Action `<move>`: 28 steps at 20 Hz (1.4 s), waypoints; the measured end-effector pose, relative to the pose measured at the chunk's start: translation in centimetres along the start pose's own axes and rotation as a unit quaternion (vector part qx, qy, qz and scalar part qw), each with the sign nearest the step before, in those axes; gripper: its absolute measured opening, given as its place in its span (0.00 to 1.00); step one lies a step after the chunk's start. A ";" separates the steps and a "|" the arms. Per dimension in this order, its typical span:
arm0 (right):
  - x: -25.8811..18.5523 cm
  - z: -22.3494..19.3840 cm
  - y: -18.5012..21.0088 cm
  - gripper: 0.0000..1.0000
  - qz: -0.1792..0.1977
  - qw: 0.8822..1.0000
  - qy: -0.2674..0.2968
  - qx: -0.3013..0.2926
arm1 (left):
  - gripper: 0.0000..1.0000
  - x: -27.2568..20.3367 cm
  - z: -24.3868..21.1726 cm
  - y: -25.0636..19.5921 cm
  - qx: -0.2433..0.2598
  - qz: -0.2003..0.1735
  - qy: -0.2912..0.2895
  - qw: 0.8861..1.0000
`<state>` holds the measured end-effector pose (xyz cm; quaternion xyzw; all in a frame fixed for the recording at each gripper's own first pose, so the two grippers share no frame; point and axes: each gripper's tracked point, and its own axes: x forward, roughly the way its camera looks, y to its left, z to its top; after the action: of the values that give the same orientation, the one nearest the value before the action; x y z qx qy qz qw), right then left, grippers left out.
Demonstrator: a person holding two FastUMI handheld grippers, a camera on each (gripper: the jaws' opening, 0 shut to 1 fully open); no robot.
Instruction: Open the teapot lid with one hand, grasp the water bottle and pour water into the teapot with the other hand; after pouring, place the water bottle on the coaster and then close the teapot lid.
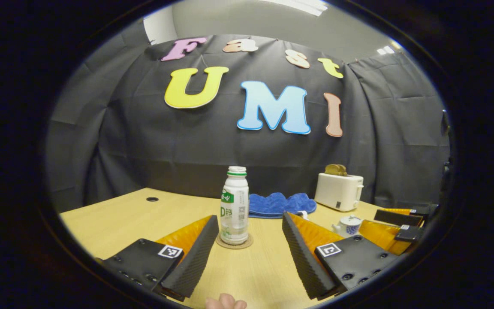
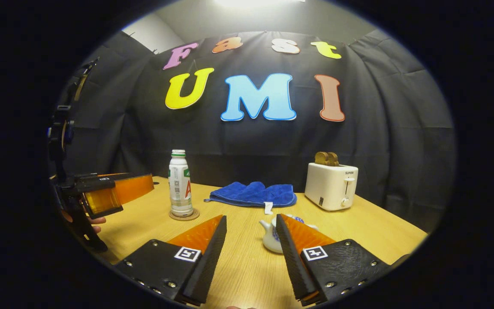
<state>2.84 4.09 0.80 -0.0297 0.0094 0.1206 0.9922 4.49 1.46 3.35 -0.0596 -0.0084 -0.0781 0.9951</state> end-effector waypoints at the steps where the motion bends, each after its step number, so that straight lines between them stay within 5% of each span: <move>1: -0.5 -0.3 0.2 0.81 -0.003 1.000 0.005 0.001 | 1.00 -0.7 -0.4 -0.5 -0.003 -0.001 0.002 1.000; 12: -4.2 -0.5 0.5 0.87 -0.028 1.000 0.006 0.008 | 0.98 -4.8 -4.2 -1.2 -0.024 0.016 0.034 0.999; 19: -4.9 -0.8 1.1 0.87 -0.025 1.000 0.009 0.007 | 1.00 -6.1 -4.0 -1.7 0.005 0.028 0.027 0.999; 20: -5.0 -0.8 1.0 0.87 -0.027 1.000 0.007 0.005 | 0.94 -6.1 -3.9 -1.8 0.005 0.029 0.026 0.999; 28: -5.2 -1.2 0.9 0.87 -0.028 0.999 0.007 0.016 | 1.00 -6.4 -4.1 -2.2 0.029 0.040 0.025 0.998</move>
<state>-2.42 3.65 -0.27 -0.0149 0.0177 0.0922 0.9955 -2.17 -0.22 -0.60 -0.0289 0.0163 -0.0395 0.9987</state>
